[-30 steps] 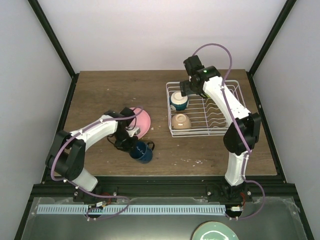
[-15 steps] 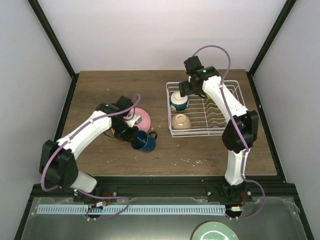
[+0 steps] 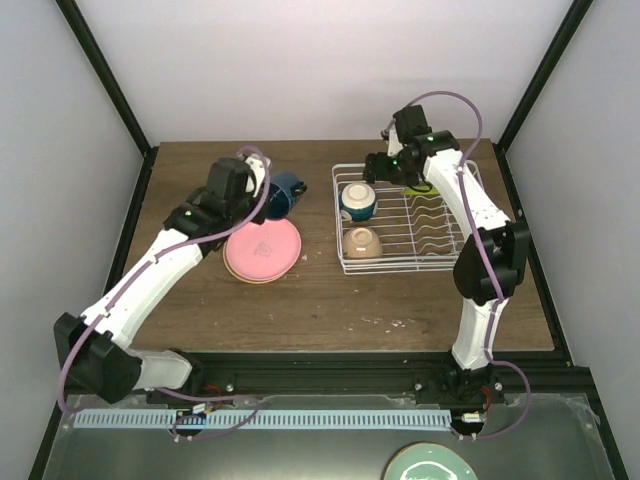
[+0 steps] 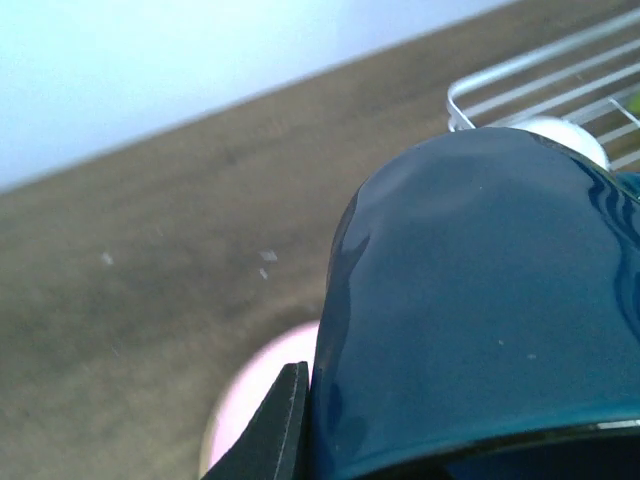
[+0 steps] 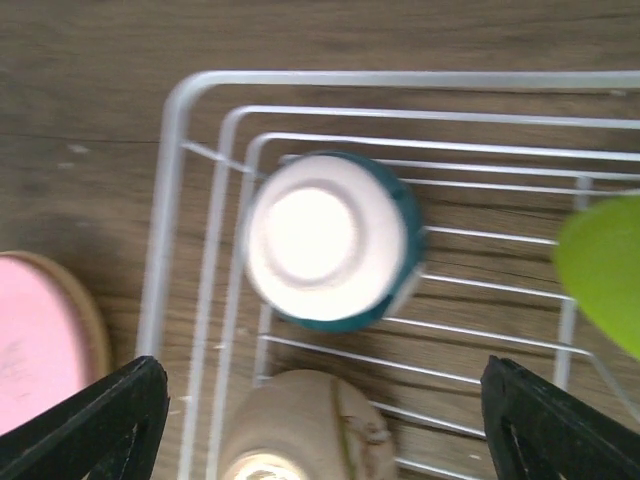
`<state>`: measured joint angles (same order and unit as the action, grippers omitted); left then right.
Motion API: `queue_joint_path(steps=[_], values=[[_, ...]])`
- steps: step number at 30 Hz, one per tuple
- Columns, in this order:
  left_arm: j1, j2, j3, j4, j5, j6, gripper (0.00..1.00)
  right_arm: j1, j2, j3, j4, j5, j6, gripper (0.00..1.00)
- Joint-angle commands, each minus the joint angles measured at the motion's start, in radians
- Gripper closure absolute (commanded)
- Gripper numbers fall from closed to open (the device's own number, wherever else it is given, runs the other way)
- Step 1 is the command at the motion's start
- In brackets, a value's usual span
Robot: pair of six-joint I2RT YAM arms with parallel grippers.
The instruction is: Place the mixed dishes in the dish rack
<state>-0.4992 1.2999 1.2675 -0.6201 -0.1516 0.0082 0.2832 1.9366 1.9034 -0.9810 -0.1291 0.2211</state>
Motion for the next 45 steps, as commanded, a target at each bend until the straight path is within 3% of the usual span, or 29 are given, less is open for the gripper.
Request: queue_joint_path(steps=[1, 7, 12, 18, 35, 45], values=[[-0.035, 0.044, 0.019, 0.343, -0.156, 0.192, 1.0, 0.007, -0.058, 0.01, 0.075, -0.277, -0.006, 0.14], [-0.097, 0.055, -0.146, 0.711, -0.302, 0.451, 1.0, -0.014, -0.049, 0.006, 0.18, -0.626, 0.094, 0.13], [-0.103, 0.073, -0.182, 0.783, -0.375, 0.485, 1.0, -0.031, -0.034, 0.01, 0.264, -0.77, 0.167, 0.15], [-0.102, 0.079, -0.247, 0.94, -0.442, 0.518, 1.0, -0.033, -0.003, -0.054, 0.438, -0.979, 0.3, 0.27], [-0.115, 0.181, -0.175, 1.017, -0.415, 0.477, 1.0, 0.018, 0.114, -0.064, 0.667, -1.124, 0.455, 0.31], [-0.121, 0.216, -0.151, 1.028, -0.435, 0.477, 1.0, 0.082, 0.182, -0.03, 0.747, -1.204, 0.527, 0.4]])
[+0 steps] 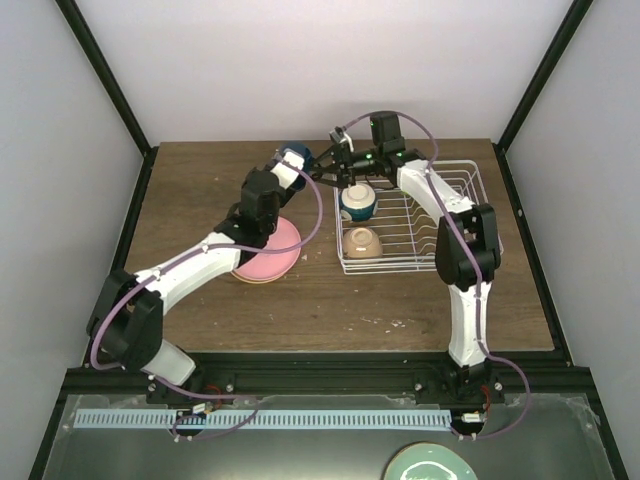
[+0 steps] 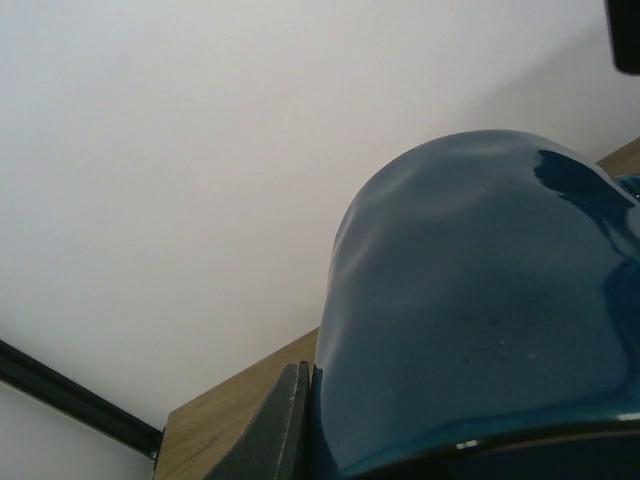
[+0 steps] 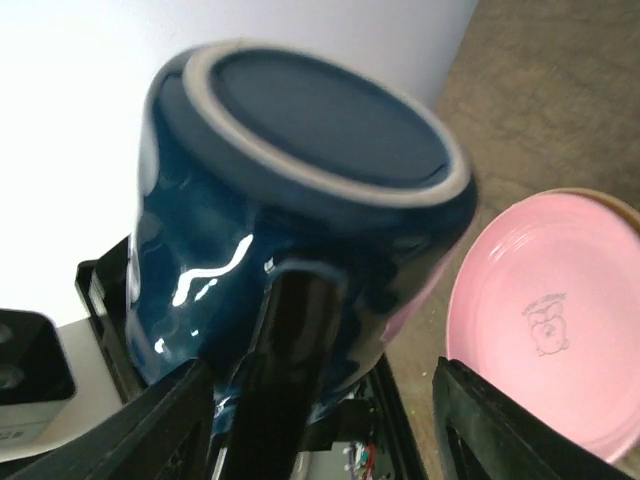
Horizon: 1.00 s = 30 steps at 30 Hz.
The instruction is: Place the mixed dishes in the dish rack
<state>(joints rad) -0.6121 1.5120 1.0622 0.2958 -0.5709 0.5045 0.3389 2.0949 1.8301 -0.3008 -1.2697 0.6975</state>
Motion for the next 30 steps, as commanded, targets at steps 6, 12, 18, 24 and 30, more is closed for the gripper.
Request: queue_joint_path(steps=[6, 12, 18, 24, 30], values=[[-0.012, 0.021, 0.063, 0.111, -0.022, -0.023, 1.0, 0.033, 0.029, 0.046, 0.108, -0.095, 0.073, 0.55], [-0.016, 0.04, 0.065, 0.109, -0.027, -0.035, 1.0, 0.032, 0.028, 0.046, 0.112, -0.109, 0.072, 0.8], [-0.018, 0.055, 0.071, 0.094, -0.037, -0.044, 1.0, 0.031, 0.026, 0.058, 0.092, -0.096, 0.049, 0.94], [-0.019, 0.053, 0.072, 0.063, -0.051, -0.062, 0.74, 0.018, 0.028, 0.096, -0.018, -0.027, -0.041, 0.97], [-0.018, 0.042, 0.057, -0.001, -0.055, -0.103, 0.31, -0.011, 0.013, 0.11, -0.105, 0.05, -0.11, 0.98]])
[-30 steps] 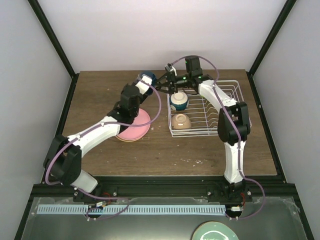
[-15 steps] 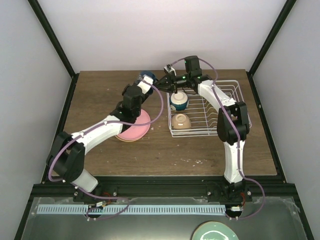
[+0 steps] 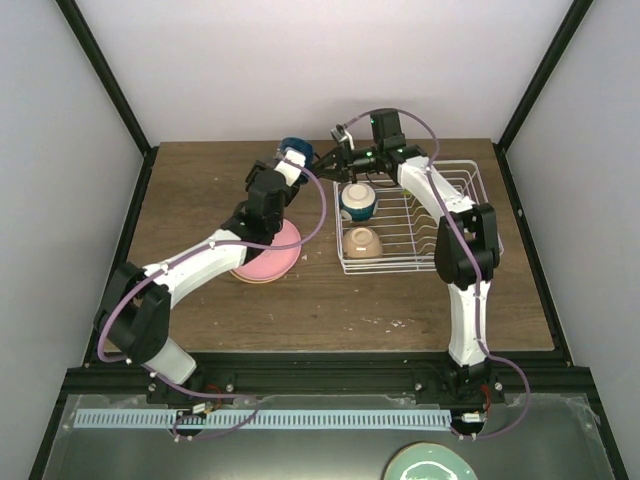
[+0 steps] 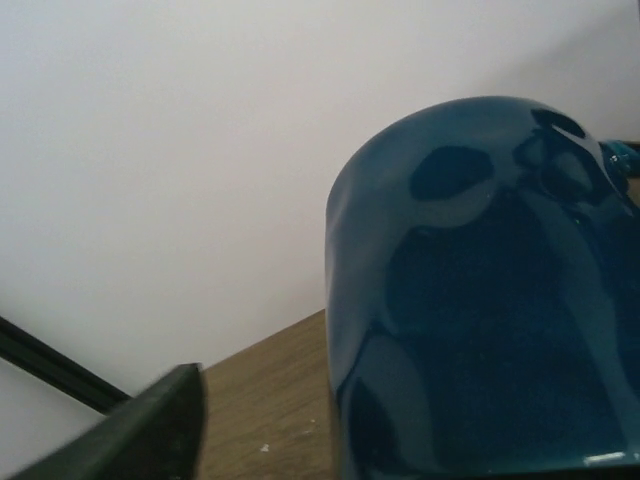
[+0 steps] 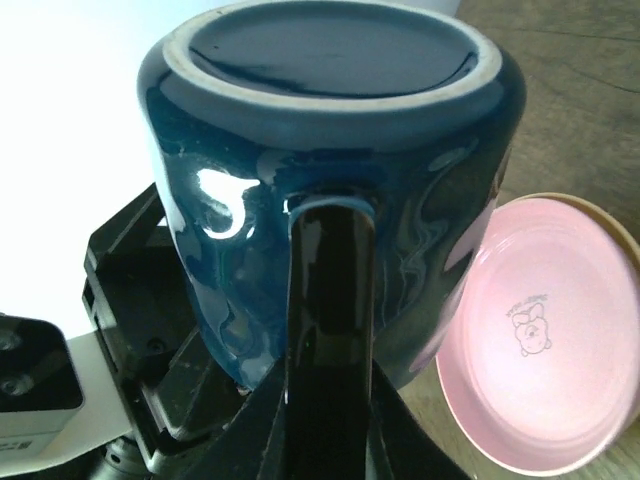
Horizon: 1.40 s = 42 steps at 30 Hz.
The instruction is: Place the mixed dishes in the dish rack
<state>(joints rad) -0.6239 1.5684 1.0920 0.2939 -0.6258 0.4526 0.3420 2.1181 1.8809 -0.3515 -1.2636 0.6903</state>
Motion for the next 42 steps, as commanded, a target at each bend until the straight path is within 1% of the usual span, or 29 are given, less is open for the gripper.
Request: queue_joint_path(steps=[1, 4, 5, 10, 12, 16, 18, 20, 24, 27, 31, 34, 42], values=[[-0.007, -0.018, 0.024, -0.009, 0.001, -0.059, 0.25, -0.021, -0.014, 0.058, -0.065, 0.054, -0.113, 0.98], [-0.007, -0.028, 0.013, -0.037, 0.008, -0.073, 0.05, -0.032, -0.028, 0.054, -0.094, 0.093, -0.137, 0.99], [-0.007, -0.034, 0.009, -0.045, 0.013, -0.076, 0.01, -0.035, -0.032, 0.054, -0.108, 0.112, -0.148, 0.99], [-0.006, -0.064, -0.012, -0.1, 0.047, -0.101, 0.0, -0.054, -0.061, 0.048, -0.164, 0.203, -0.201, 0.99], [0.001, -0.081, -0.012, -0.157, 0.086, -0.135, 0.0, -0.056, -0.082, 0.047, -0.196, 0.266, -0.231, 0.99], [0.069, -0.107, 0.037, -0.354, 0.2, -0.282, 0.0, -0.064, -0.139, 0.049, -0.301, 0.462, -0.314, 0.99], [0.111, -0.119, 0.055, -0.416, 0.235, -0.339, 0.0, -0.064, -0.174, 0.039, -0.371, 0.584, -0.357, 0.99], [0.137, -0.133, 0.062, -0.436, 0.244, -0.345, 0.0, -0.064, -0.225, 0.002, -0.416, 0.711, -0.391, 0.99], [0.146, -0.147, 0.074, -0.44, 0.226, -0.281, 0.0, -0.063, -0.344, -0.09, -0.469, 0.944, -0.425, 0.99], [0.149, -0.146, 0.079, -0.44, 0.216, -0.272, 0.0, -0.063, -0.423, -0.148, -0.503, 1.05, -0.421, 0.99], [0.151, -0.141, 0.074, -0.439, 0.229, -0.298, 0.0, -0.063, -0.498, -0.237, -0.554, 1.144, -0.405, 0.99], [0.153, -0.139, 0.074, -0.443, 0.245, -0.325, 0.0, -0.063, -0.542, -0.324, -0.558, 1.184, -0.399, 0.99], [0.153, -0.147, 0.062, -0.453, 0.254, -0.348, 0.0, -0.063, -0.587, -0.499, -0.467, 1.236, -0.388, 0.99]])
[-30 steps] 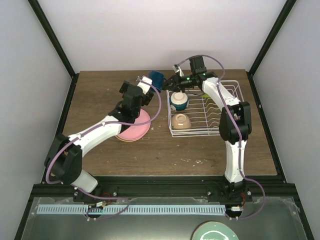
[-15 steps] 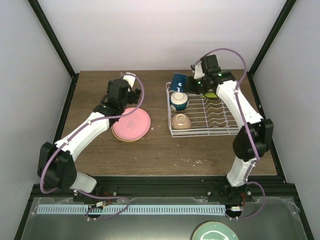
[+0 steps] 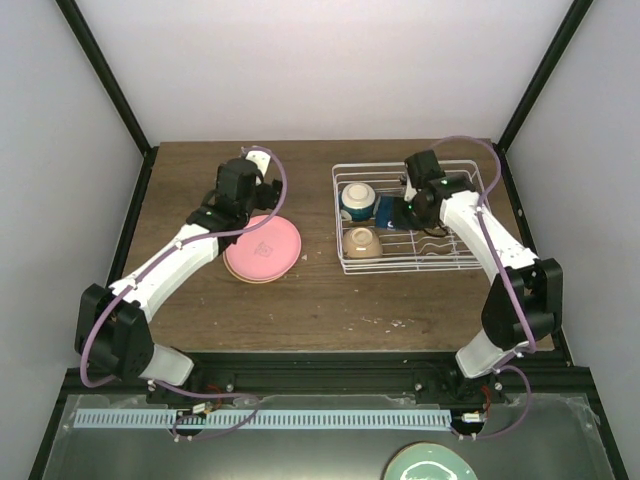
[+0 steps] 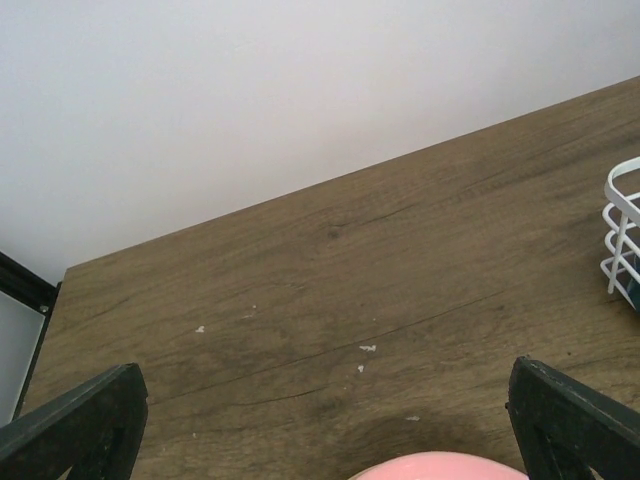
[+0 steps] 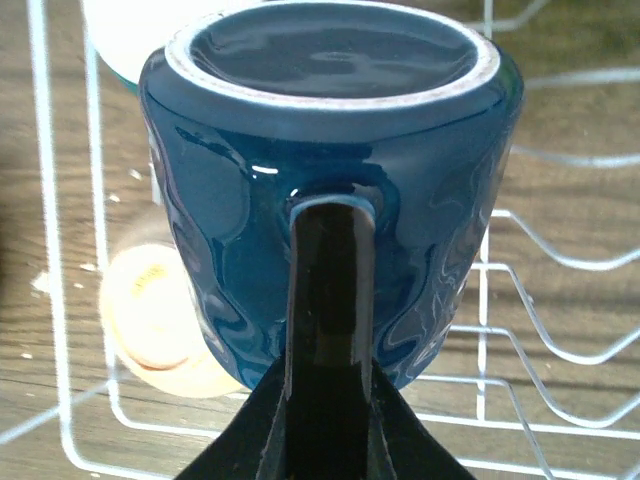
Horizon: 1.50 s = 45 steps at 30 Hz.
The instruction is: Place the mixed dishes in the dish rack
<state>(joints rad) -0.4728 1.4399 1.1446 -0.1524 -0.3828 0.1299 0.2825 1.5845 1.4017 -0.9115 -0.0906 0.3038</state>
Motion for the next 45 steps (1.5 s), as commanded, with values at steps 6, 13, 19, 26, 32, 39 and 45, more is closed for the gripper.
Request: queue_joint_path(steps=[6, 13, 19, 26, 32, 39, 45], values=[[0.003, -0.03, -0.003, -0.019, -0.004, -0.024, 0.0, -0.004, -0.053, -0.043, 0.159, 0.117, -0.032, 0.99], [0.004, -0.029, -0.009, -0.024, -0.017, -0.022, 0.0, -0.003, -0.044, -0.075, 0.216, 0.152, -0.054, 0.99], [0.004, -0.016, -0.01, -0.019, -0.024, -0.018, 0.0, 0.007, -0.046, -0.173, 0.327, 0.238, -0.056, 0.99], [0.005, 0.002, 0.004, -0.013, -0.032, -0.006, 0.0, 0.019, -0.067, -0.249, 0.515, 0.318, -0.083, 0.99], [0.005, 0.005, 0.004, -0.015, -0.043, -0.005, 0.0, 0.031, -0.067, -0.255, 0.564, 0.343, -0.107, 0.99], [0.006, 0.012, 0.0, -0.017, -0.052, -0.008, 0.0, 0.038, -0.048, -0.301, 0.617, 0.341, -0.127, 0.99], [0.007, 0.021, 0.005, -0.015, -0.052, -0.006, 0.0, 0.045, -0.007, -0.36, 0.698, 0.321, -0.13, 0.99]])
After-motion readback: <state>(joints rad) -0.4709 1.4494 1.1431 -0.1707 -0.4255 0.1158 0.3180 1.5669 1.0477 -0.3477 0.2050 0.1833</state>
